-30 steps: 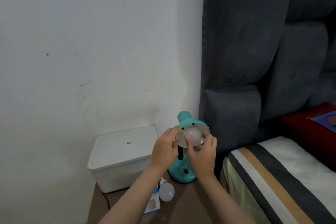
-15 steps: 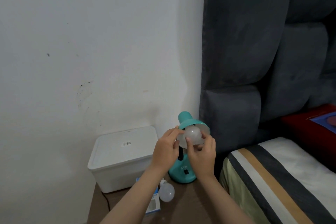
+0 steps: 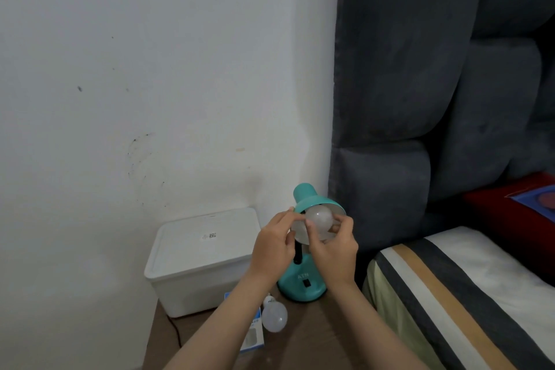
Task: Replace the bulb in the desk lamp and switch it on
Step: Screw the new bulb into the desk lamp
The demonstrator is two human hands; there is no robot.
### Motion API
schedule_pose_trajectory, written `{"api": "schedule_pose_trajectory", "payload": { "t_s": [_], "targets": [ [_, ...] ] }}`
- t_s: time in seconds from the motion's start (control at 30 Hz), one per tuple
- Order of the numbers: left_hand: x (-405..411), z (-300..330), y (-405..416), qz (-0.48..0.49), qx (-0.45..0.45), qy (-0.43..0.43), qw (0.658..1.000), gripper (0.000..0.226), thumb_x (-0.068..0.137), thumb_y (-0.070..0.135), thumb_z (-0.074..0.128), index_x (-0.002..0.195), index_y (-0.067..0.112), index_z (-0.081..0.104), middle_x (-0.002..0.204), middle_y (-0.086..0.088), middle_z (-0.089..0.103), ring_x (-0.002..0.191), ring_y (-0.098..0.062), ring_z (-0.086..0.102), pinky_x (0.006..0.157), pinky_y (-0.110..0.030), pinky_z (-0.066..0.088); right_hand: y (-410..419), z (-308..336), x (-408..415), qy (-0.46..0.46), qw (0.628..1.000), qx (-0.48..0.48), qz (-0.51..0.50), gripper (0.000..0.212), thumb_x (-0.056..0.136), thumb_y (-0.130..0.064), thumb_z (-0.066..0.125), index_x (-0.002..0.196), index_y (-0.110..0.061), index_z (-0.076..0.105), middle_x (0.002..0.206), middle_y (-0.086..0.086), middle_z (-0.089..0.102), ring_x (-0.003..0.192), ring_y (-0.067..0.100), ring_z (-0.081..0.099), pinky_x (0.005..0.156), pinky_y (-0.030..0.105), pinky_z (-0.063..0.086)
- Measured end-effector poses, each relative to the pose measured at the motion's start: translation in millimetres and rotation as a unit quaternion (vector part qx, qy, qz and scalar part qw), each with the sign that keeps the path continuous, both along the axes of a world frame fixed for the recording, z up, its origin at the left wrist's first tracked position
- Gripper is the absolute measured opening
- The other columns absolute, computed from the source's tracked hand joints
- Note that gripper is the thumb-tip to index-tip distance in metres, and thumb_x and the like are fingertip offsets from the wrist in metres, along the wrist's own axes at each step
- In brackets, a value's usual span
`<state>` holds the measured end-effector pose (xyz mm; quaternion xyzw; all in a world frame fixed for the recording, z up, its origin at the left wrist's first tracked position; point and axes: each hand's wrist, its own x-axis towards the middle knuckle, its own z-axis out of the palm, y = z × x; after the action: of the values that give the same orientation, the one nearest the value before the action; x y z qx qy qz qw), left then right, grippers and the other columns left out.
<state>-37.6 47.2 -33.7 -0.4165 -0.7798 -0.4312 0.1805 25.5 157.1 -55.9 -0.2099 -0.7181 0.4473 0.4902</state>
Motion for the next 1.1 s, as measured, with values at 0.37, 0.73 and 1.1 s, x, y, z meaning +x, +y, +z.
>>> {"api": "schedule_pose_trajectory", "payload": {
  "t_s": [0.37, 0.73, 1.1],
  "targets": [
    [2, 0, -1, 0.002, 0.002, -0.006, 1.000, 0.042, 0.079, -0.007, 0.056, 0.111, 0.020, 0.061, 0.120, -0.001, 0.063, 0.113, -0.012, 0.057, 0.090, -0.026, 0.050, 1, -8, 6, -0.014, 0.993, 0.120, 0.006, 0.052, 0.075, -0.021, 0.077, 0.122, -0.018, 0.053, 0.114, 0.004, 0.049, 0.087, 0.013, 0.059, 0.066, 0.027, 0.056],
    [2, 1, -1, 0.001, -0.001, 0.005, 1.000, 0.040, 0.080, -0.006, 0.056, 0.112, 0.018, 0.061, 0.120, -0.001, 0.062, 0.118, -0.010, 0.054, 0.093, -0.022, 0.048, 6, -11, 6, -0.010, 0.993, 0.110, 0.036, 0.058, 0.072, -0.016, 0.078, 0.123, -0.021, 0.050, 0.116, 0.000, 0.044, 0.097, 0.012, 0.054, 0.072, 0.020, 0.052],
    [1, -1, -1, 0.005, -0.015, 0.019, 1.000, 0.038, 0.081, -0.005, 0.056, 0.111, 0.017, 0.060, 0.118, 0.000, 0.063, 0.121, -0.008, 0.052, 0.096, -0.011, 0.040, 5, -9, 9, -0.001, 0.996, 0.088, 0.023, 0.065, 0.068, -0.033, 0.081, 0.121, -0.016, 0.048, 0.115, -0.003, 0.047, 0.093, 0.008, 0.055, 0.068, 0.016, 0.050]
  ]
}}
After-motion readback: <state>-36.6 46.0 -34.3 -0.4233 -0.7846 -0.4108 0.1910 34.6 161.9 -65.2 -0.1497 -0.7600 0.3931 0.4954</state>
